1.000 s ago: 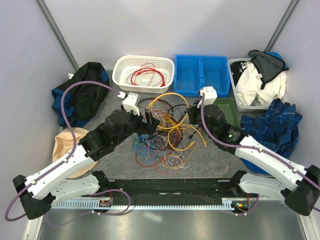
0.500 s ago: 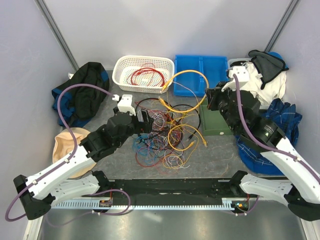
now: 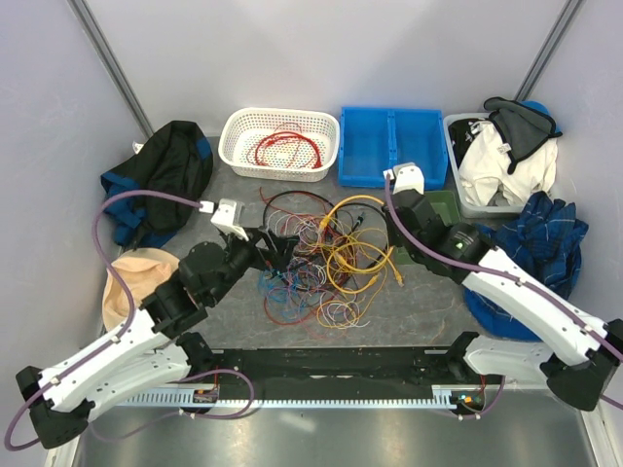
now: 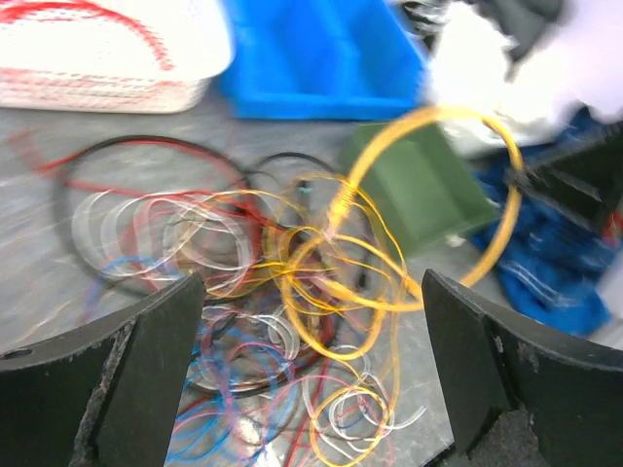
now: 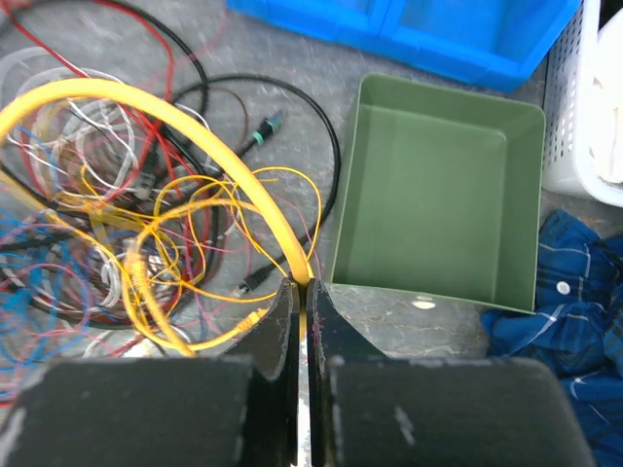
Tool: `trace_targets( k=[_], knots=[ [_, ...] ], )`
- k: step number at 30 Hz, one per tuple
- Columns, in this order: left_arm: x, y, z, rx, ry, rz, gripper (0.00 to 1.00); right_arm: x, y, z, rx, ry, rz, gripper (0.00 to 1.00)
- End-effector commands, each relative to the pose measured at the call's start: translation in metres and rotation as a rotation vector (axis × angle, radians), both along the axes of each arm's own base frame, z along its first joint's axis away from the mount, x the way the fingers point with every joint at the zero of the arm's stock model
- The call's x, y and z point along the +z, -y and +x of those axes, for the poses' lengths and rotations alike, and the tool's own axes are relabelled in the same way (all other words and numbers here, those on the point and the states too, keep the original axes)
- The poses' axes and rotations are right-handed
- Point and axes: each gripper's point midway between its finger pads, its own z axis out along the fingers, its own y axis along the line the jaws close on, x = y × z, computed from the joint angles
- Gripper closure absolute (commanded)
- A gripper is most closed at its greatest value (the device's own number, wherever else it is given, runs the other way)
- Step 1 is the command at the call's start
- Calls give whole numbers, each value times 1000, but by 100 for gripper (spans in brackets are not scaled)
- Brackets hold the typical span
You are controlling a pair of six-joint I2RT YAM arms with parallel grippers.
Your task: Untangle the cables
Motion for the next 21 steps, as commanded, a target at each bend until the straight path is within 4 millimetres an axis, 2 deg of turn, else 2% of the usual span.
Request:
trace_targets(
  k=[1, 3, 6, 8, 9, 10, 12, 16, 17, 18, 21],
  knots=[
    [24, 35, -15, -210, 240, -148, 0, 49, -6, 0, 0, 105, 145, 100],
    [19, 40, -16, -230, 280, -190, 0, 59, -8, -2, 17, 112, 171, 100],
    [0, 51, -16, -265, 249, -197, 0, 69, -8, -6, 29, 117, 195, 100],
    [2, 59, -19, -304, 271, -244, 0, 74, -8, -8, 35, 120, 206, 100],
    [-8, 60, -20, -311, 259, -254, 0, 79, -7, -9, 36, 128, 213, 100],
    [4, 59, -19, -302, 309, -299, 0, 81, -7, -10, 40, 130, 221, 100],
    [-13, 57, -12, -266, 305, -280, 0, 90, -7, -13, 49, 138, 242, 100],
    [-27, 47, 11, -132, 312, -249, 0, 105, -8, -20, 75, 147, 278, 100],
    [-23, 47, 13, -122, 323, -266, 0, 106, -8, -22, 85, 141, 282, 100],
    [-33, 51, 18, -122, 310, -241, 0, 113, -8, -24, 91, 150, 294, 100],
    [-34, 56, 26, -103, 318, -250, 0, 123, -8, -28, 108, 157, 314, 100]
  ],
)
